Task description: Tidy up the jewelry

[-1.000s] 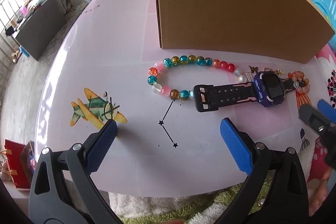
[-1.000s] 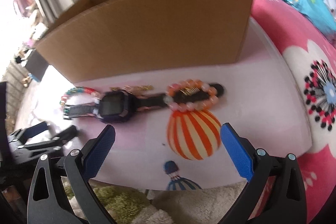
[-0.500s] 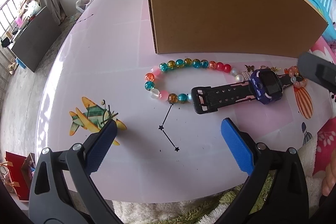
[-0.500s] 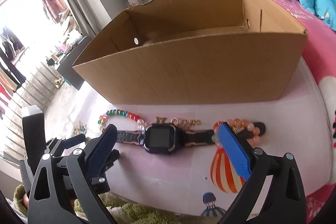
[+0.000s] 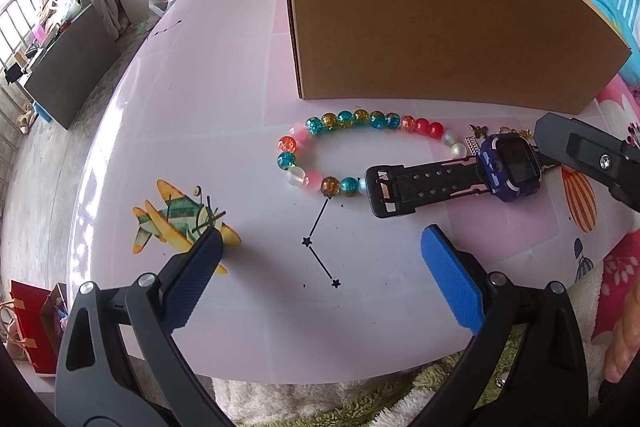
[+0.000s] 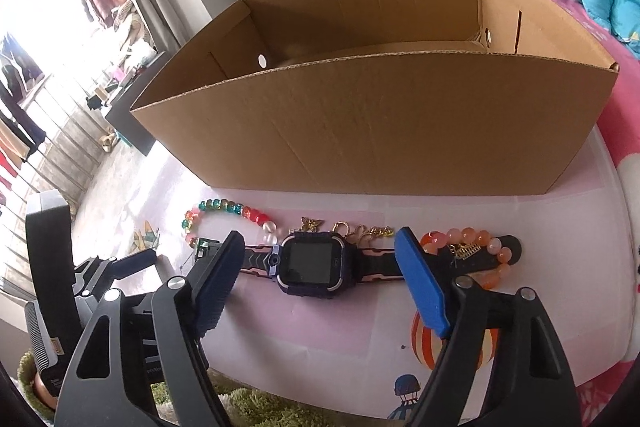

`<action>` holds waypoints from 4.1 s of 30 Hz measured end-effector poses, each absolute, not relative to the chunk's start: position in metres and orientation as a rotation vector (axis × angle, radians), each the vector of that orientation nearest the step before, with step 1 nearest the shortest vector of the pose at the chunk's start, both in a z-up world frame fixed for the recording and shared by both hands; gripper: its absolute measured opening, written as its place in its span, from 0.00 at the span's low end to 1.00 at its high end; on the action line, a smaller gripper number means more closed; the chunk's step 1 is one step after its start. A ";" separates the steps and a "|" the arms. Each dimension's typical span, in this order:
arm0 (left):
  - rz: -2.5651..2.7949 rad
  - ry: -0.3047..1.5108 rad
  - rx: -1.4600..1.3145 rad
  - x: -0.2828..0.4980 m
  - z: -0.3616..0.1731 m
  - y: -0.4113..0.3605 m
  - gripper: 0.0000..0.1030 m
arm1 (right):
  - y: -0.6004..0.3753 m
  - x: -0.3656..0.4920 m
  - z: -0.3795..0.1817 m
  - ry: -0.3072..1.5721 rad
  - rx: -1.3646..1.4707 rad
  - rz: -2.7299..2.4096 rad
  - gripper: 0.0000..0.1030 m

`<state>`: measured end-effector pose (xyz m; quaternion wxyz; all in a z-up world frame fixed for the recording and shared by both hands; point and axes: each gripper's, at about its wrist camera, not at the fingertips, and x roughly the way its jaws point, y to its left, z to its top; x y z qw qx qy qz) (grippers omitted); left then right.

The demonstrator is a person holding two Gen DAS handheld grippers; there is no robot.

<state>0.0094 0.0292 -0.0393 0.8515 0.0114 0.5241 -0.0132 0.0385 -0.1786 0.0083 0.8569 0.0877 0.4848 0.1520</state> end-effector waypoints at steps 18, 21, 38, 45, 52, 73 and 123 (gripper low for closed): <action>-0.148 0.956 -0.209 -0.008 -0.023 0.063 0.75 | -0.171 0.042 -0.008 1.081 0.141 0.294 0.59; -0.220 0.923 -0.268 -0.009 -0.017 0.065 0.57 | -0.172 0.043 -0.012 1.091 0.149 0.293 0.56; -0.329 1.004 -0.410 0.005 -0.036 0.059 0.29 | -0.169 0.039 -0.015 1.078 0.127 0.298 0.56; -0.388 0.984 -0.463 0.008 -0.035 0.059 0.29 | -0.169 0.039 -0.015 1.074 0.121 0.300 0.56; -0.430 0.925 -0.370 0.011 -0.028 0.036 0.29 | -0.170 0.037 -0.016 1.069 0.121 0.306 0.57; -0.267 0.948 -0.163 0.006 -0.020 0.038 0.08 | -0.254 0.031 -0.018 1.092 0.462 0.390 0.57; -0.200 0.935 -0.136 0.008 -0.028 0.045 0.12 | -0.236 0.047 -0.029 1.095 0.232 0.214 0.40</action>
